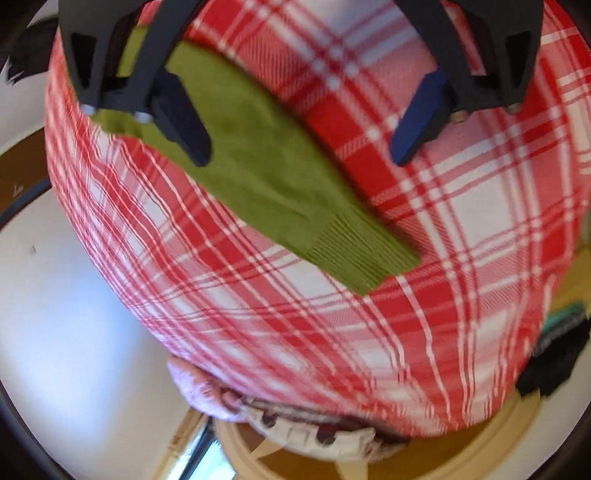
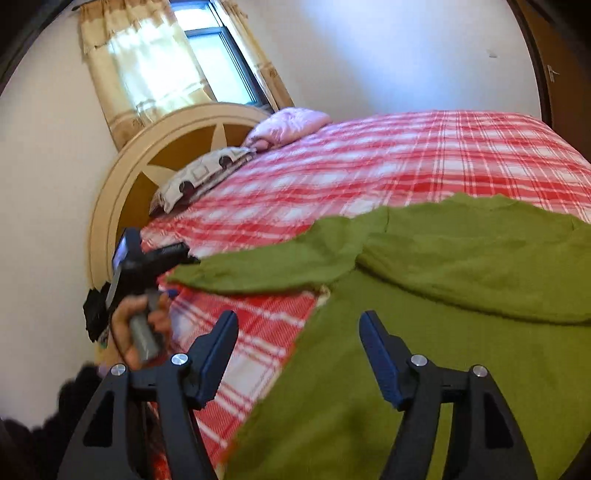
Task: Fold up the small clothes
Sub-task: 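Grasp the other sleeve cuff with the left gripper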
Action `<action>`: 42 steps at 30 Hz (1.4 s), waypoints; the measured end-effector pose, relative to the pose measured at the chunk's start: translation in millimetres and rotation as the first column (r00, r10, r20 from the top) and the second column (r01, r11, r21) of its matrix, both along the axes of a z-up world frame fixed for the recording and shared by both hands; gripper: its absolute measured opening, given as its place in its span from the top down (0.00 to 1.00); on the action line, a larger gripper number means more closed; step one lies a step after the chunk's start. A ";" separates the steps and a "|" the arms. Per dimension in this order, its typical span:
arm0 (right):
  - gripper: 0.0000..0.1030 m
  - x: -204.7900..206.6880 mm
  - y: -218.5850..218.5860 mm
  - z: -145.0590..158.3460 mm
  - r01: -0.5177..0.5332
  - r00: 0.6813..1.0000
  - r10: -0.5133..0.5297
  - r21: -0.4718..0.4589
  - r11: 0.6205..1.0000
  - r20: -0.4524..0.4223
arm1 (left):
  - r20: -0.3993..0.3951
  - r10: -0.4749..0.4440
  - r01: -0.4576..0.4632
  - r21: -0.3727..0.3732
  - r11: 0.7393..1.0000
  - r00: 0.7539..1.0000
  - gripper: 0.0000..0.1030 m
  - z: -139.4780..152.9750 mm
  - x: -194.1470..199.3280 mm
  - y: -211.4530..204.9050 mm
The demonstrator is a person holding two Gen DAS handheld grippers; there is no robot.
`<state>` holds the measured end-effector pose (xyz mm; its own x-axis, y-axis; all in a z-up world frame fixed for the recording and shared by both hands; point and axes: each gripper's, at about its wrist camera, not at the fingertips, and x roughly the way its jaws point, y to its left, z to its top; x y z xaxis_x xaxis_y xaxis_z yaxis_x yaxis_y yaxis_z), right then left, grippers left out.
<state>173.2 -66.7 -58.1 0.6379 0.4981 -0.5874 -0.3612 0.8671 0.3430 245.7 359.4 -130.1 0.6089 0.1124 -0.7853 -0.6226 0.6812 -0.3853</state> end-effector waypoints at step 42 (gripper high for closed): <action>0.33 -13.3 -88.9 -14.6 0.260 0.963 -0.247 0.120 0.958 -0.109 | 0.212 -0.263 0.187 0.321 0.928 0.941 0.95 94.9 11.1 -118.6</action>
<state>159.9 -155.6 -72.8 0.6995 0.4038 -0.5897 -0.0967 0.8710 0.4818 256.9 240.8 -35.2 0.8148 0.1508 -0.5598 -0.3506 0.8972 -0.2686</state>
